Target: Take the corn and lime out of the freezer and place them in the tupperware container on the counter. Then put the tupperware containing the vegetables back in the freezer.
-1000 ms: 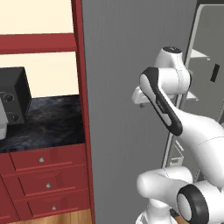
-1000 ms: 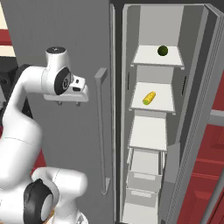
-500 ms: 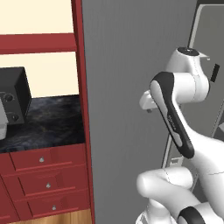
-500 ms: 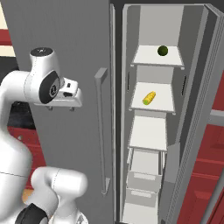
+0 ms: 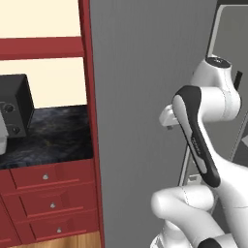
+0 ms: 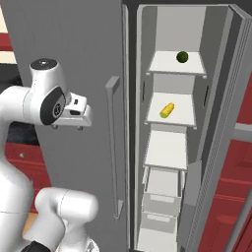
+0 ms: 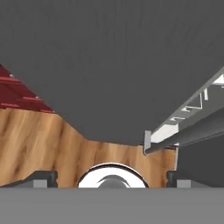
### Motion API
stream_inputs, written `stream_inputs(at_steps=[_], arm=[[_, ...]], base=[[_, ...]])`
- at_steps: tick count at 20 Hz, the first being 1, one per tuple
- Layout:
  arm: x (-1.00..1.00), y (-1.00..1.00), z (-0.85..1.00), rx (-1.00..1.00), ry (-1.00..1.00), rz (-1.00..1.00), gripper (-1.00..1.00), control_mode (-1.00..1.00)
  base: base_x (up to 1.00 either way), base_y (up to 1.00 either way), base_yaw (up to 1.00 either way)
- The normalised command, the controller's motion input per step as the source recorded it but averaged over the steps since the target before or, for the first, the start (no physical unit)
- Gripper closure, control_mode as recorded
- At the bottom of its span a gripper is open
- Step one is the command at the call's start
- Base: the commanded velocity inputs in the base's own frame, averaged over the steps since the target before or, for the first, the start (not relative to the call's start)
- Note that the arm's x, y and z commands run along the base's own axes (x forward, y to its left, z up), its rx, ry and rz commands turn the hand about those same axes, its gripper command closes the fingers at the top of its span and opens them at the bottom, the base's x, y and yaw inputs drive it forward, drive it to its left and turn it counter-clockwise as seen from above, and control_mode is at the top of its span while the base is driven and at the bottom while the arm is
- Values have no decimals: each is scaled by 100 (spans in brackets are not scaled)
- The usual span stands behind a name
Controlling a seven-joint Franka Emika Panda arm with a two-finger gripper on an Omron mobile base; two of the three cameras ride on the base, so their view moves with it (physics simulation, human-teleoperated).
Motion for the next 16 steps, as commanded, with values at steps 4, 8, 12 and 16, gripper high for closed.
stream_inputs(at_steps=[4,8,12,16], arm=[[0,0,0,0,0,0,-100,100],[0,0,0,0,0,0,-100,100],[0,0,0,0,0,0,-100,100],[0,0,0,0,0,0,-100,100]], base=[[0,-69,0],[9,-60,0],[38,-47,0],[41,-54,0]])
